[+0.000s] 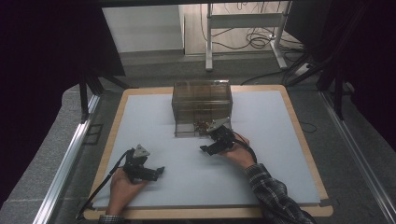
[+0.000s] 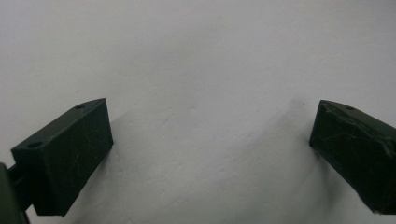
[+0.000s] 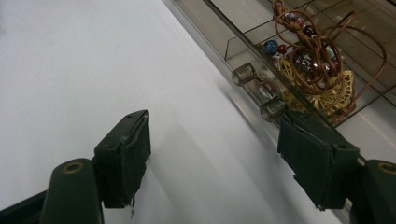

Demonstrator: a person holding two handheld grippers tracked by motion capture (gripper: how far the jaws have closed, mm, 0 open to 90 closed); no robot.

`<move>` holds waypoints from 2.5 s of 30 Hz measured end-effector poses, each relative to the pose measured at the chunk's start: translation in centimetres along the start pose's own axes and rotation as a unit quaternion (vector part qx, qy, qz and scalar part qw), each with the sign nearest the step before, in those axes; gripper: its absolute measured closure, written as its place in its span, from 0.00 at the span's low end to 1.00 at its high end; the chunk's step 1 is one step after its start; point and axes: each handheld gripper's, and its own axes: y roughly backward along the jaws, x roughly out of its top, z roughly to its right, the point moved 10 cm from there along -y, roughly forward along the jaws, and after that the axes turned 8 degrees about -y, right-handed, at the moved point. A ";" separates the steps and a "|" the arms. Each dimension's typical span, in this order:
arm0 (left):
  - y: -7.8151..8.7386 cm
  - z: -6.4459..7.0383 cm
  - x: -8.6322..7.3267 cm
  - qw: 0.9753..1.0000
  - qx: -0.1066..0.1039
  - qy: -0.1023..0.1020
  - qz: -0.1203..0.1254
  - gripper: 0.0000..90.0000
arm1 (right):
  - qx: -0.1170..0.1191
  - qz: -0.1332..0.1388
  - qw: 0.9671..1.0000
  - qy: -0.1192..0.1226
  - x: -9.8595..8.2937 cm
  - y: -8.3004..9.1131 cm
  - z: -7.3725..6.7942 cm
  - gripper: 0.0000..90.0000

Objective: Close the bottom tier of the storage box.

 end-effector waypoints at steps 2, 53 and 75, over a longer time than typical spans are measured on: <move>0.0 0.0 0.0 1.000 0.000 0.000 0.000 0.00 | 0.000 0.001 1.000 0.000 0.0 0.0 0.1 0.28; 0.0 0.0 0.0 1.000 0.000 0.000 0.000 0.00 | 0.001 0.009 1.000 -0.018 1.4 -0.8 1.7 0.26; 0.0 0.0 0.0 1.000 0.000 0.000 0.000 0.00 | -0.013 0.008 1.000 -0.027 2.4 -1.7 3.0 0.26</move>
